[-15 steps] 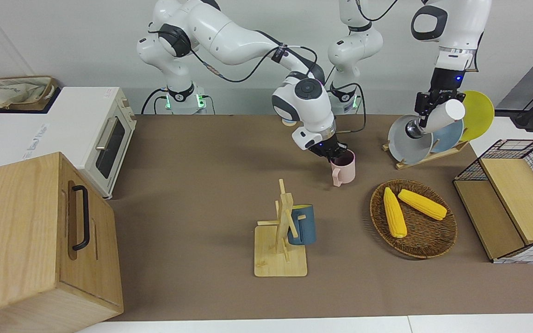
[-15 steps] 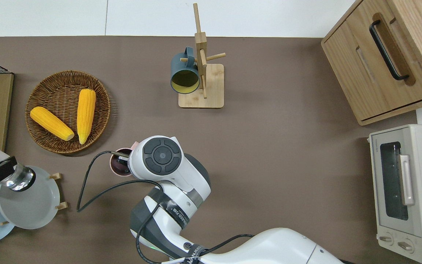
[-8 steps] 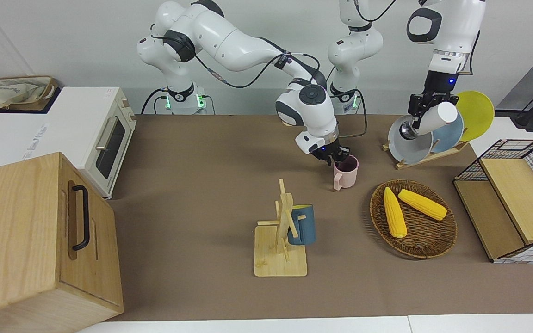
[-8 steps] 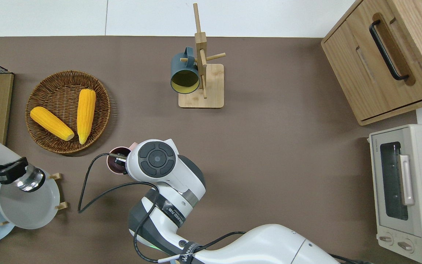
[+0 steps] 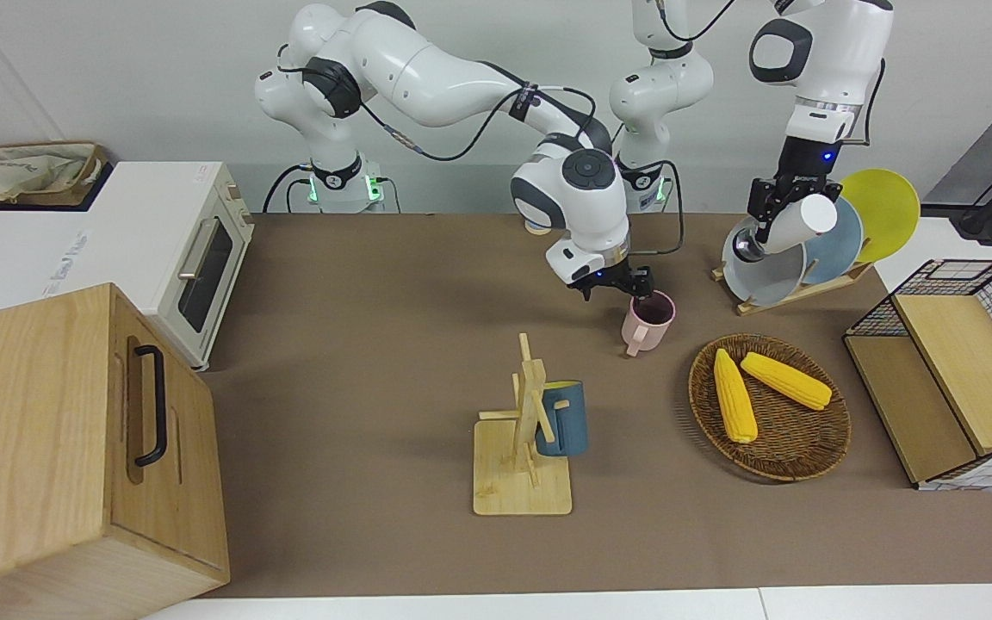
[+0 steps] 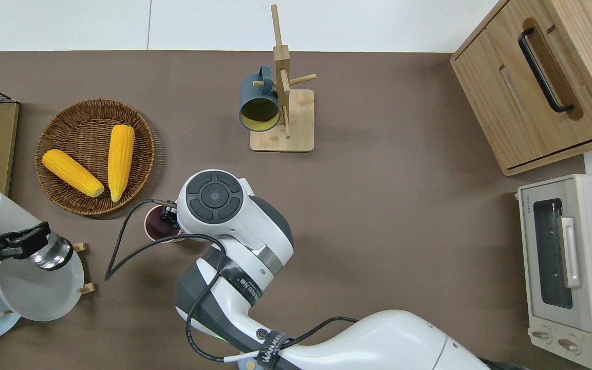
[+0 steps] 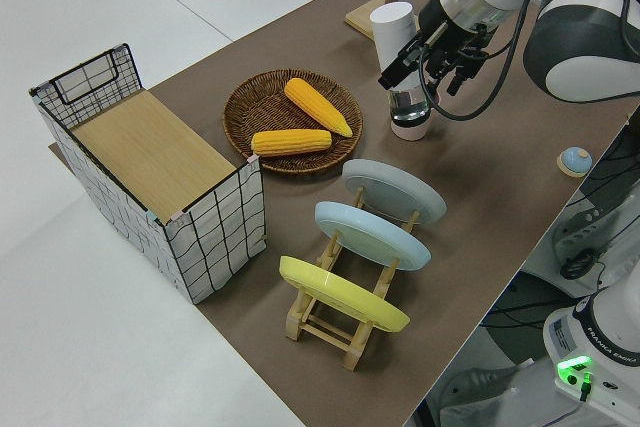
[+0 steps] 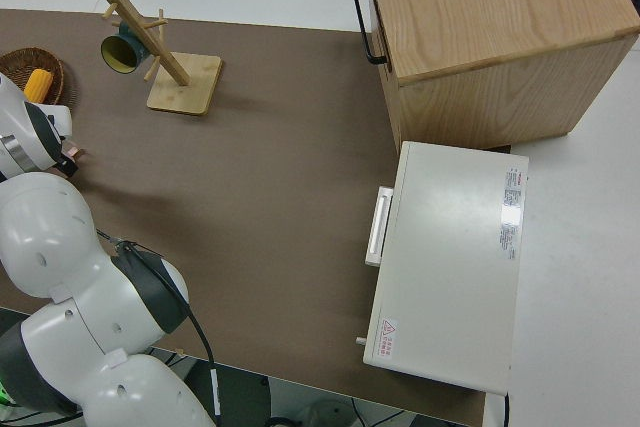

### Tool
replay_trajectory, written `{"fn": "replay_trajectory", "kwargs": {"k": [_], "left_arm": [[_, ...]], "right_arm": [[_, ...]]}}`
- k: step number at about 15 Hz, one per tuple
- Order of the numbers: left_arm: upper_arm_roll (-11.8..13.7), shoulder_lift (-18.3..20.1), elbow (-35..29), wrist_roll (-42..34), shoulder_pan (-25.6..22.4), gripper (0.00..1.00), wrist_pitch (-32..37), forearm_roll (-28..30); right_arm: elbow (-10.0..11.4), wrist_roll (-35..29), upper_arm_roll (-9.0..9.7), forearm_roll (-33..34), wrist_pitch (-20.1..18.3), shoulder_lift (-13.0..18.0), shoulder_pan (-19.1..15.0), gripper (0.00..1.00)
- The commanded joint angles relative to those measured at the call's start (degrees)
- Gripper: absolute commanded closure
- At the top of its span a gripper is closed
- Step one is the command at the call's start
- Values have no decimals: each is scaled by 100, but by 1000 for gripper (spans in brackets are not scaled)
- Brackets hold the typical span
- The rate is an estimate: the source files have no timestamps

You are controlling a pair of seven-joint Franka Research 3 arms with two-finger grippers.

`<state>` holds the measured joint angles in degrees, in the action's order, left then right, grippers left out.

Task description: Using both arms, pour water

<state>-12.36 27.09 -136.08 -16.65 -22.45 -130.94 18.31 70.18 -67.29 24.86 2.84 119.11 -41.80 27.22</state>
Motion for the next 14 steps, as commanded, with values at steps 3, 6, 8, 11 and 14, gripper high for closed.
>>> {"fn": "replay_trajectory", "kwargs": {"k": [3,6,8,11,14], "left_arm": [[32,428,-410,22,268,1000,-151,252],[-20,578,-612,144,469,1000,-169,261],[-20,596,-656,258,654,1000,-169,261],[-204,605,-718,504,795,1000,-169,261],[-424,605,-753,645,804,1000,-160,261]], "right_arm": [[-382,742,-182,147,-958,250,-155,13],[-339,1681,-464,68,-1424,794,-462,13],[-286,2672,-543,33,-1950,1146,-813,11],[73,4115,-736,15,-2479,1621,-1226,13],[767,5013,-781,24,-2506,2210,-1718,13]]}}
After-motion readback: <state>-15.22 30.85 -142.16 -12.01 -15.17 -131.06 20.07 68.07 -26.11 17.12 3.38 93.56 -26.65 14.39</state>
